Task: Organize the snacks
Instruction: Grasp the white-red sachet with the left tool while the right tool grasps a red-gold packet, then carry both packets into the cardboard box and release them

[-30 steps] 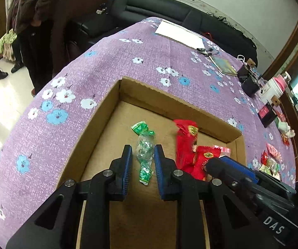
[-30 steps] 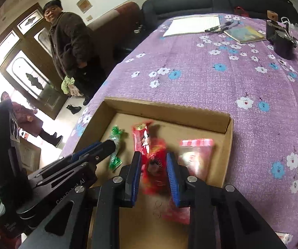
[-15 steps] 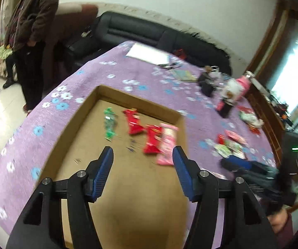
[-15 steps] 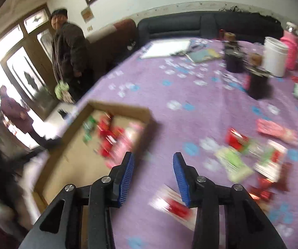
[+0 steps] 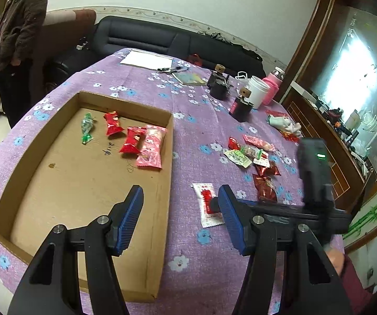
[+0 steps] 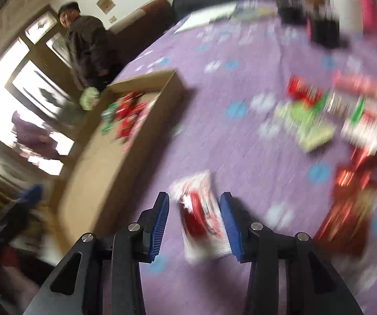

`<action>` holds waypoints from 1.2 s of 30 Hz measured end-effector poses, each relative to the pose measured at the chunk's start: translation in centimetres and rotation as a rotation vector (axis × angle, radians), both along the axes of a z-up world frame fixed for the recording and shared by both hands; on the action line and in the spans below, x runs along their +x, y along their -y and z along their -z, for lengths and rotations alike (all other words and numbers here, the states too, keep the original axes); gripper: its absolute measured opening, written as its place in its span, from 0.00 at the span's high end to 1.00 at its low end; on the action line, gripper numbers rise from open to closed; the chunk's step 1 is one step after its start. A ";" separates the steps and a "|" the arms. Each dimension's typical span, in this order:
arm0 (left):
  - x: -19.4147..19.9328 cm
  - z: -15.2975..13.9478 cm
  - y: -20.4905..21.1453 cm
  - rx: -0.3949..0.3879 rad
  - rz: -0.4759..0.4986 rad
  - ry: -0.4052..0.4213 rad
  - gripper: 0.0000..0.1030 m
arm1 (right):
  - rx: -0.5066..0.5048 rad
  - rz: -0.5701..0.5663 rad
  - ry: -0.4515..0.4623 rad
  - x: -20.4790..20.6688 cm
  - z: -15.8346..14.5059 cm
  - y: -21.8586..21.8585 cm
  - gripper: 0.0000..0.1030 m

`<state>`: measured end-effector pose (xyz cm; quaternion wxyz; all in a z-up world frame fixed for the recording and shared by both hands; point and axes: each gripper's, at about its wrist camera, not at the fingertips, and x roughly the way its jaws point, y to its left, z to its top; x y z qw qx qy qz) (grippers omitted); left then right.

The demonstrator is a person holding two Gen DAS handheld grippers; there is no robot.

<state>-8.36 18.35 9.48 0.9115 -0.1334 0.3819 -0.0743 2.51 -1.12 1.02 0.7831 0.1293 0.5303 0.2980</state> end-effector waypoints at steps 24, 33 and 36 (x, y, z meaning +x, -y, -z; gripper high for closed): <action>5.8 8.1 10.6 0.347 0.088 -0.135 0.43 | -0.298 0.293 0.229 -1.3 -1.0 7.5 0.51; 4.7 7.1 9.7 0.292 0.121 -0.077 0.75 | -0.322 0.313 0.242 -1.6 -0.7 7.4 0.67; 4.3 6.6 9.6 0.268 0.138 -0.052 0.75 | -0.306 0.306 0.243 -2.2 -1.0 7.8 0.71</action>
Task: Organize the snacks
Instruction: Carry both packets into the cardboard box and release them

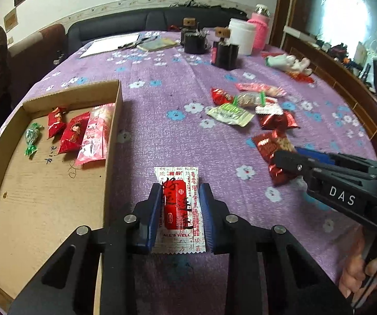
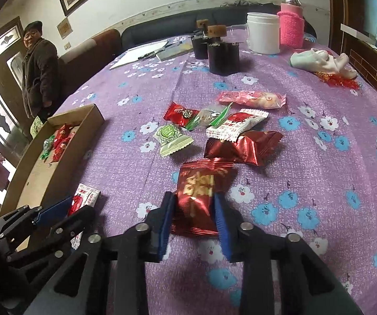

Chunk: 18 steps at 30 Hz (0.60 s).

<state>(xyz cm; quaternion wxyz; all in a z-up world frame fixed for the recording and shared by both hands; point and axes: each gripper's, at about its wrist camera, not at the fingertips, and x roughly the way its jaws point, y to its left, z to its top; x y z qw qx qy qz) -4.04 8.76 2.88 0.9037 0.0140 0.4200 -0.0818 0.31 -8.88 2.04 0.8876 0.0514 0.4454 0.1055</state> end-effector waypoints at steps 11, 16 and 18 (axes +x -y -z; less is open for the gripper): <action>-2.8 -3.6 -0.2 -0.178 0.059 0.032 0.75 | 0.022 0.044 -0.019 -3.8 -0.4 4.7 0.71; -3.8 -4.4 -0.8 -0.224 0.050 0.032 0.75 | 0.070 0.044 -0.003 -4.9 -1.2 5.6 0.71; -4.0 -4.8 -2.0 -0.228 0.026 0.035 0.75 | 0.082 0.029 0.018 -5.5 -2.1 5.3 0.71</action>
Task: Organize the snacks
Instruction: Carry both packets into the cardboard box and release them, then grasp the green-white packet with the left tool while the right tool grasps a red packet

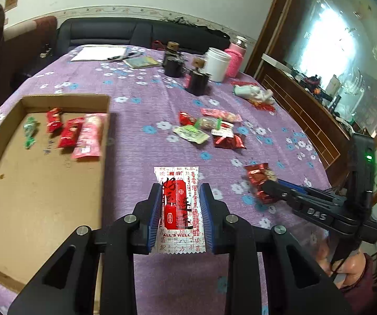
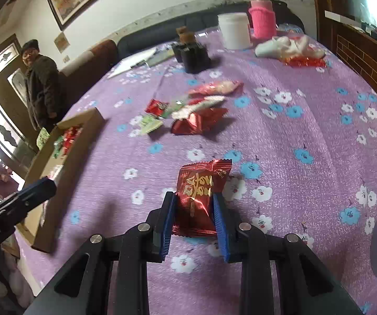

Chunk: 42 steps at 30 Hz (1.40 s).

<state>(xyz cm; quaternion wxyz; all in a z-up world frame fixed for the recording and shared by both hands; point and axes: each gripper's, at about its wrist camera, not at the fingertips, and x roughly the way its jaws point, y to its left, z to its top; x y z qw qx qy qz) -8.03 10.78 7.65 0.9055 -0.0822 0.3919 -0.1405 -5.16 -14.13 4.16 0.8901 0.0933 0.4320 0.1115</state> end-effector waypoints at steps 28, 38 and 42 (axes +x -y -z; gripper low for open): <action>11.4 4.5 -20.1 0.062 -0.385 -0.175 0.69 | 0.009 -0.395 -0.116 10.1 1.2 -29.6 0.72; 7.8 1.9 -21.0 -0.054 -0.411 -0.137 0.65 | 0.012 -0.391 -0.022 7.7 -1.5 -26.7 0.61; 4.1 -1.1 -19.3 -0.102 -0.379 -0.072 0.40 | 0.015 -0.308 0.062 6.0 -4.1 -19.1 0.50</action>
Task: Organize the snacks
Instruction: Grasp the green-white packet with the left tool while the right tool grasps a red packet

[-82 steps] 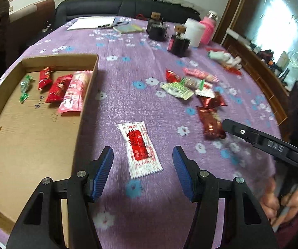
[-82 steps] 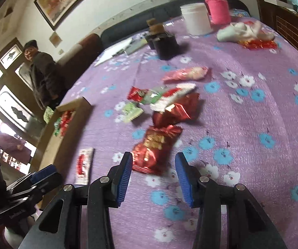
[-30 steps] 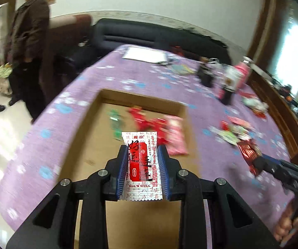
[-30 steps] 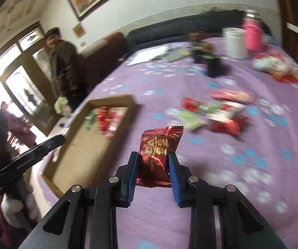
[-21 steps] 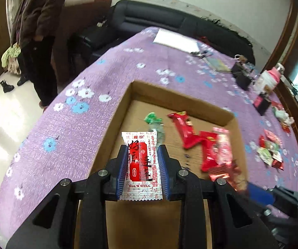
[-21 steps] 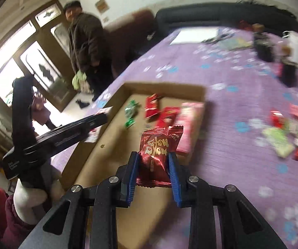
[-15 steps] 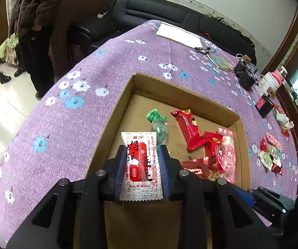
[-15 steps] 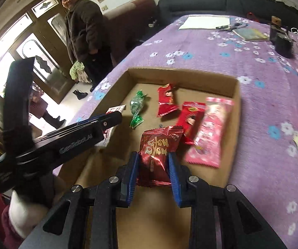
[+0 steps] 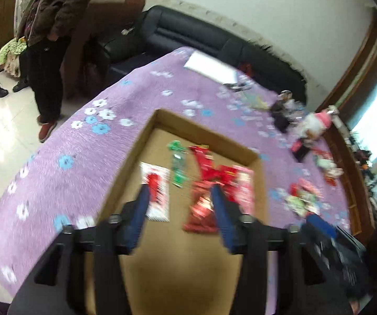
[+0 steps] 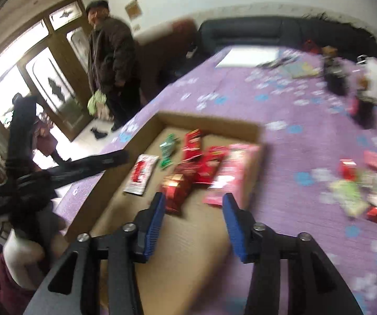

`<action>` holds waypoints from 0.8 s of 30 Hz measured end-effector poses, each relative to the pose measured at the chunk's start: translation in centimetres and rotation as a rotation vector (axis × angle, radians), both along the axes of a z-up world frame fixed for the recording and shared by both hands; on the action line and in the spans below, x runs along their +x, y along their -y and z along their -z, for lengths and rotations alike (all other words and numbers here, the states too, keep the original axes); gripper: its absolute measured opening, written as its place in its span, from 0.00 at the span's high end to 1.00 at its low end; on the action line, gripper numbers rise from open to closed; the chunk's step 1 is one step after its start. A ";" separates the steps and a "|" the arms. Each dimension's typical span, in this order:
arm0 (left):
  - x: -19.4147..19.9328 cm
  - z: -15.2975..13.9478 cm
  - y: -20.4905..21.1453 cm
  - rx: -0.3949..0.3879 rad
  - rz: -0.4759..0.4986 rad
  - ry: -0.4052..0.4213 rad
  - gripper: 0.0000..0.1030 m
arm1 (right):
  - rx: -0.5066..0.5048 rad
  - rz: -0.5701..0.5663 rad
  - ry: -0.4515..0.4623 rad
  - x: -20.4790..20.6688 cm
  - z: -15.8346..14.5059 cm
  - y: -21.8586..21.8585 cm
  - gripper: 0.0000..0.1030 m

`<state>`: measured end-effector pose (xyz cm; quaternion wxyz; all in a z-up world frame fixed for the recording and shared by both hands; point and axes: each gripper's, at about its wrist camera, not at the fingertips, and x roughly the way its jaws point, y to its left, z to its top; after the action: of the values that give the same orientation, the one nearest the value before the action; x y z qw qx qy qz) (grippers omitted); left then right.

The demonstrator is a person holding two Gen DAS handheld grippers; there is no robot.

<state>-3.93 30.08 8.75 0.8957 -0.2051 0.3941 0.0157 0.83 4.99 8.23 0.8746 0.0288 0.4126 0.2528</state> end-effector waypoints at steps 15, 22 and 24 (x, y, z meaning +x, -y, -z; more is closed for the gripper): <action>-3.9 2.0 13.1 -0.070 0.236 -0.015 0.32 | -0.078 0.435 -0.032 4.0 2.7 17.9 0.48; -3.9 2.2 14.0 -0.064 0.234 -0.029 0.32 | -0.003 0.465 -0.106 6.6 5.5 19.1 0.47; -3.8 1.9 14.3 -0.054 0.237 -0.025 0.32 | -0.003 0.431 -0.127 6.7 6.3 18.4 0.55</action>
<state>-7.78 15.77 6.85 0.8806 -0.1807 0.4269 -0.0985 7.57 -13.43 1.94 0.8808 0.1306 0.4514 0.0572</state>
